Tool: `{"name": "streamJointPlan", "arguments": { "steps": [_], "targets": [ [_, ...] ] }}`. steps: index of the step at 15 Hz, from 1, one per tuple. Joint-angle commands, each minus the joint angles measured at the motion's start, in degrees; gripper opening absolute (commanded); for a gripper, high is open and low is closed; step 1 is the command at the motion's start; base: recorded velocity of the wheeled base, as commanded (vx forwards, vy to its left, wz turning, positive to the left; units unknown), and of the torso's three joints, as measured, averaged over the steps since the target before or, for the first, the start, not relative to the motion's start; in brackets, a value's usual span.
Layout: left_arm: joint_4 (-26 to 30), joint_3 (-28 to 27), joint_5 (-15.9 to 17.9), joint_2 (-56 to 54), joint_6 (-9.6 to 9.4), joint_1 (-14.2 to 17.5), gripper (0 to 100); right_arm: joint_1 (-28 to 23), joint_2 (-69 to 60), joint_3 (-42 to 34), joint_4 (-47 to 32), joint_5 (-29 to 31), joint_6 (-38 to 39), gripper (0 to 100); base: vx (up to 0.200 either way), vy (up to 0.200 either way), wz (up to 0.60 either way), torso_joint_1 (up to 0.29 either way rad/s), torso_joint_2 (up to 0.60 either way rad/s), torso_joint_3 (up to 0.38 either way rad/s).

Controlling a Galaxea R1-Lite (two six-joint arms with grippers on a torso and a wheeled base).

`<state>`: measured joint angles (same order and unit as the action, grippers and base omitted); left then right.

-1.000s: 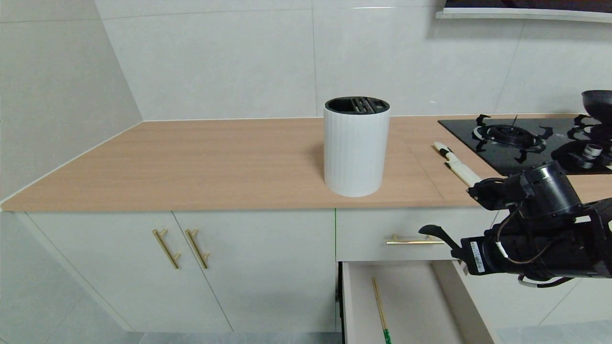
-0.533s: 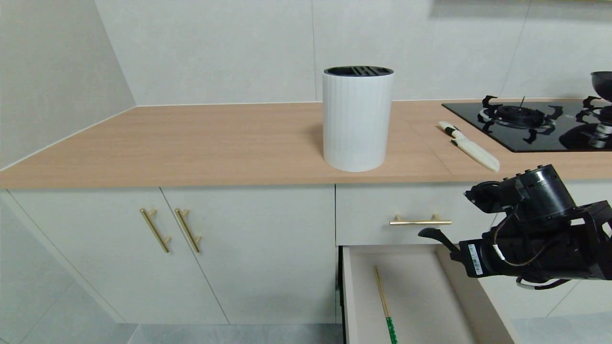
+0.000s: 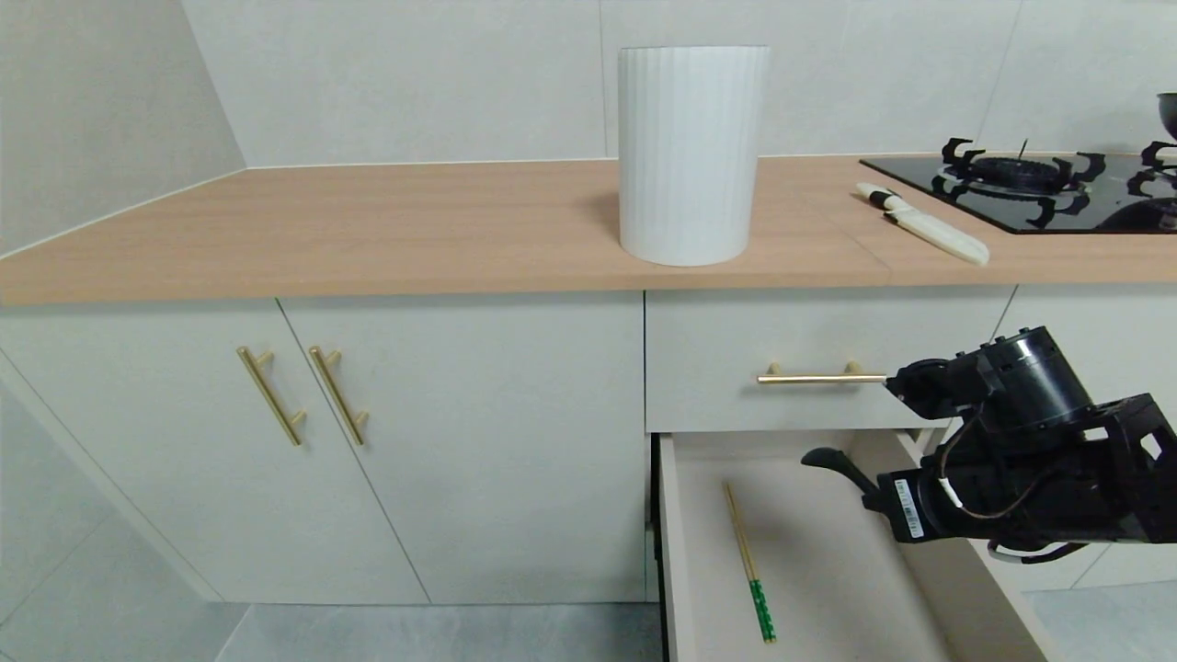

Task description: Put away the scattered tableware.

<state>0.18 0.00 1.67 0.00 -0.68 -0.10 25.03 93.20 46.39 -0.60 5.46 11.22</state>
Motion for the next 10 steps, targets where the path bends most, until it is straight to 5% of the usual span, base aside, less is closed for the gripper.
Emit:
{"name": "streamJointPlan", "arguments": {
  "steps": [1, 10],
  "targets": [
    [0.0, 0.0, 0.0, 0.1, -0.02, 0.0, 100, 0.0, 0.4, -0.6, 0.5, 0.0, -0.3, 0, 0.0, 0.0, 0.0, -0.1, 0.44, 0.344],
    [0.0, 0.0, 0.0, 0.1, -0.02, 0.0, 100, 0.2, 3.0, -1.2, 2.1, 0.0, -0.4, 0, 0.0, 0.0, 0.0, -0.016, 0.08, 0.051]
  ]
}}
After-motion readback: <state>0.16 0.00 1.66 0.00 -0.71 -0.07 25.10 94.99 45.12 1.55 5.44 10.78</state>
